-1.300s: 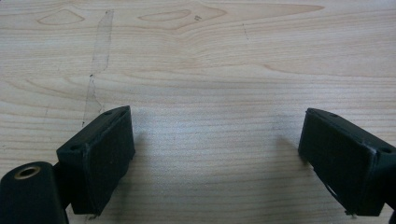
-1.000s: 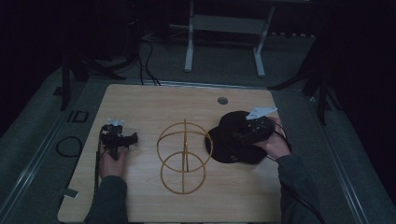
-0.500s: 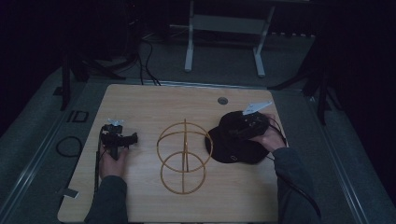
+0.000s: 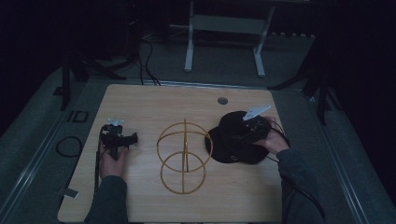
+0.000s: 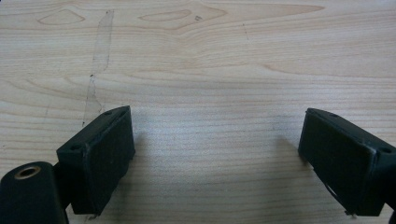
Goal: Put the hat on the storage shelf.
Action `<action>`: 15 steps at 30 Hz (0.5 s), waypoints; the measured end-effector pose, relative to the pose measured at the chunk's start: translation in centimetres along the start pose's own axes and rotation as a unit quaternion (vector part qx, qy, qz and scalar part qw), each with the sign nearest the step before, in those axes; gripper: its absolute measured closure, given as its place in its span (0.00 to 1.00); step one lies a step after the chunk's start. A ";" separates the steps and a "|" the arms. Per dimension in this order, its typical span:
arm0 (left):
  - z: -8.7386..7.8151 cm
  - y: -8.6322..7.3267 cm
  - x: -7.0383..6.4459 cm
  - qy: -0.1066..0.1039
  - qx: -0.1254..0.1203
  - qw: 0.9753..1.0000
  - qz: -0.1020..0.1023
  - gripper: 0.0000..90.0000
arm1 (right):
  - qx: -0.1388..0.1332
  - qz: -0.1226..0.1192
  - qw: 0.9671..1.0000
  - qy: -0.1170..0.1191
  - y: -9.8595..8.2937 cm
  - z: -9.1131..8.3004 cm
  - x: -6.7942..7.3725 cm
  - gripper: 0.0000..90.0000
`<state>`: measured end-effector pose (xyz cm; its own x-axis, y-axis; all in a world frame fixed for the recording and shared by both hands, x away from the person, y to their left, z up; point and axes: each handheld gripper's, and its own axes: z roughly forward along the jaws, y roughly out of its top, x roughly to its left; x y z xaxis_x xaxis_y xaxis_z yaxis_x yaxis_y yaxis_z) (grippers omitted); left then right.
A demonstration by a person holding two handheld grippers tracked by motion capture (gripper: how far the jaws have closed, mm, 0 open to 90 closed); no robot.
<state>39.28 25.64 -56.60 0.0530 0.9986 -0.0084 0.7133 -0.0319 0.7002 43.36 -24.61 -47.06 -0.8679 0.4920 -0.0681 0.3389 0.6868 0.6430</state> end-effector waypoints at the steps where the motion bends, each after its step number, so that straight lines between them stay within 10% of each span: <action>1: 0.0 0.0 0.0 0.000 0.000 1.000 0.000 0.11 | 0.006 -0.009 1.000 -0.003 0.0 0.0 0.1 0.18; 15: 0.0 0.0 0.0 0.000 0.000 1.000 0.000 0.11 | 0.060 -0.035 0.997 -0.037 0.1 1.4 0.6 0.16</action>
<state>39.27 25.64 -56.60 0.0530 0.9986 -0.0082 0.7133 -0.0321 0.7001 43.36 -23.45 -48.11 -0.8631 0.4760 -0.1686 0.3233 0.7774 0.5396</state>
